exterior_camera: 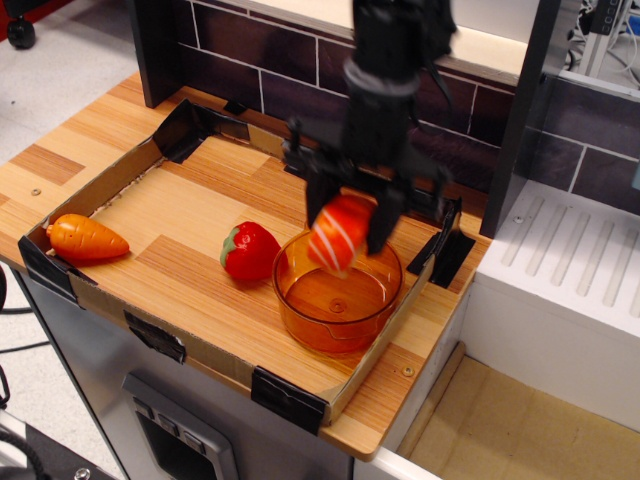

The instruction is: Put sushi in pot

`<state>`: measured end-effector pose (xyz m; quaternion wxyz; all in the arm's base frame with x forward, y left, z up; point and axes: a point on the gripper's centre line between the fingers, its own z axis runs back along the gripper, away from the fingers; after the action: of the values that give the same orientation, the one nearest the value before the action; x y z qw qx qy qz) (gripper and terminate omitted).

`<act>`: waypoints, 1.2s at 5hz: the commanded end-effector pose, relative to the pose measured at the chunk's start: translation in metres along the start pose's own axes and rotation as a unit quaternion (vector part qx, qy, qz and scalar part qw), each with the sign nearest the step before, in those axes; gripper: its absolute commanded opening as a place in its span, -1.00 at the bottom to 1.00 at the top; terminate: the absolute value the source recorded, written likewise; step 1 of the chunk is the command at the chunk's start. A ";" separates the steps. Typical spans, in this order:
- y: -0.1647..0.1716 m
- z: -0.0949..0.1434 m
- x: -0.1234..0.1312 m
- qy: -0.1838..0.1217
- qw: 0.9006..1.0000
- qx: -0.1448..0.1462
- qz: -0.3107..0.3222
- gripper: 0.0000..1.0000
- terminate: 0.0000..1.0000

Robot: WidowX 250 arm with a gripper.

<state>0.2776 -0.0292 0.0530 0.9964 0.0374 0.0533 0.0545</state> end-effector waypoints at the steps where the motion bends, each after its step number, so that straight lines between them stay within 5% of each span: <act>1: -0.007 0.007 0.000 -0.031 0.999 -0.011 0.002 -1.00 -1.00; 2: -0.004 -0.003 0.004 -0.032 0.999 -0.007 0.006 -1.00 -1.00; 3: -0.005 -0.008 0.005 -0.036 0.999 -0.002 -0.002 1.00 -1.00; 5: -0.004 0.001 0.005 -0.031 0.999 -0.022 0.001 1.00 -1.00; 6: -0.003 0.025 0.003 -0.031 0.999 -0.044 0.001 1.00 -1.00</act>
<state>0.2741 -0.0344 0.0634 0.9968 -0.0034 0.0542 0.0587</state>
